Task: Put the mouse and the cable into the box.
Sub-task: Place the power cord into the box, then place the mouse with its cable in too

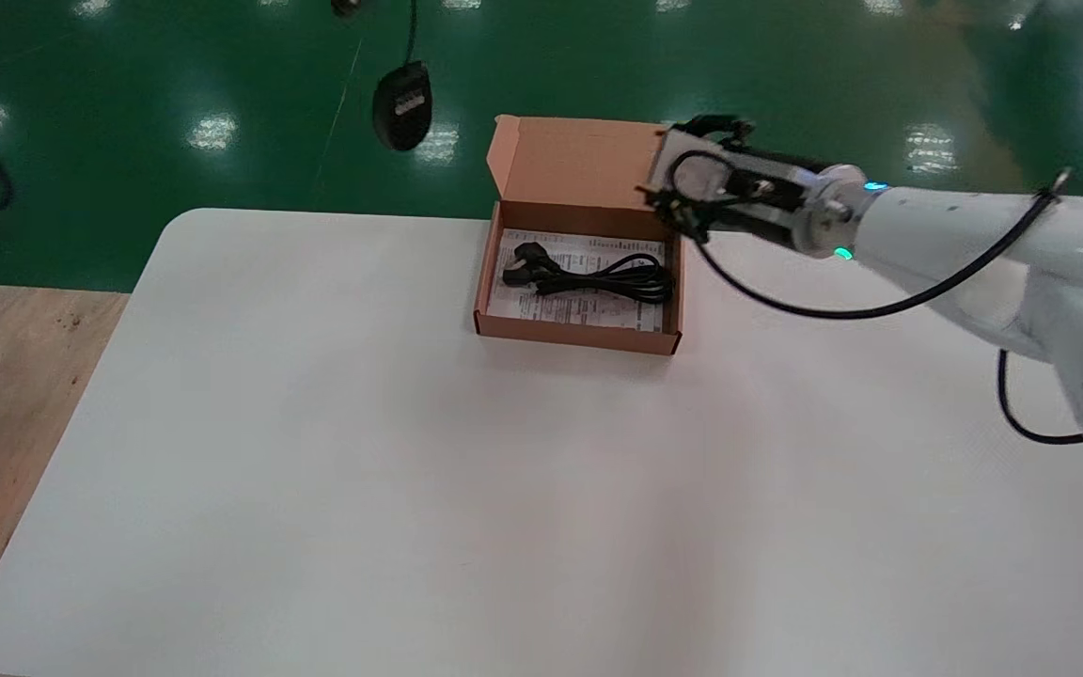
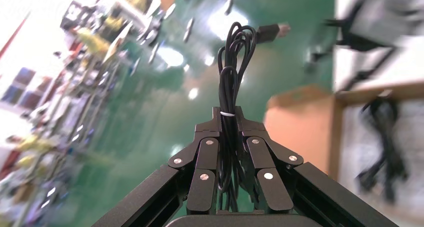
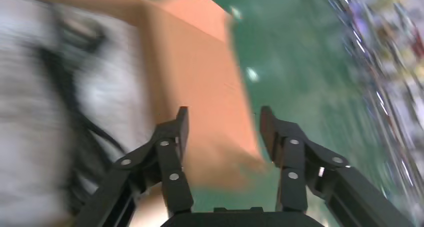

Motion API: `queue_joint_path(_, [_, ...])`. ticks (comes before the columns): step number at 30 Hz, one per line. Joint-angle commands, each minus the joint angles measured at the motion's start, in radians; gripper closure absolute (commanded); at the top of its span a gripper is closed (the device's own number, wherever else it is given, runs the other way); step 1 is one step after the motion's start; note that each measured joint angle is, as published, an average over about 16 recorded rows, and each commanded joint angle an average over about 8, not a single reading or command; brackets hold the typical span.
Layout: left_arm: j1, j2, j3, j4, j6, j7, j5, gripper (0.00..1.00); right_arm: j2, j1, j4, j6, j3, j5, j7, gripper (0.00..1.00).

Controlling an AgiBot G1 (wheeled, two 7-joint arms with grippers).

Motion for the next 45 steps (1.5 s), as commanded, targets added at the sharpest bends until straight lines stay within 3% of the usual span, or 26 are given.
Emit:
queue_joint_path(1, [0.028,0.025,-0.008,0.002,0.012,0.006,-0.011,1.0,0.014,0.029,-0.03,0.026,0.012,0.018,0.018,0.0])
queue_joint_path(9, [0.154,0.127,-0.037,0.005,-0.136,0.032,-0.053,1.0,0.151,0.099,-0.035,-0.105,0.025,0.032,-0.058,0.0])
queue_joint_path(21, [0.415,0.156,-0.077,-0.095,-0.316,-0.018,-0.144,1.0,0.299,0.178,-0.069,-0.129,0.03,0.03,-0.15,0.0])
queue_joint_path(31, [0.504,0.154,0.037,-0.208,-0.32,-0.1,-0.12,1.0,0.37,0.207,-0.112,-0.15,0.022,0.018,-0.158,0.0])
queue_joint_path(45, [0.493,0.151,0.183,-0.262,-0.387,-0.167,-0.08,1.0,0.401,0.215,-0.119,-0.212,0.018,0.011,-0.164,0.0])
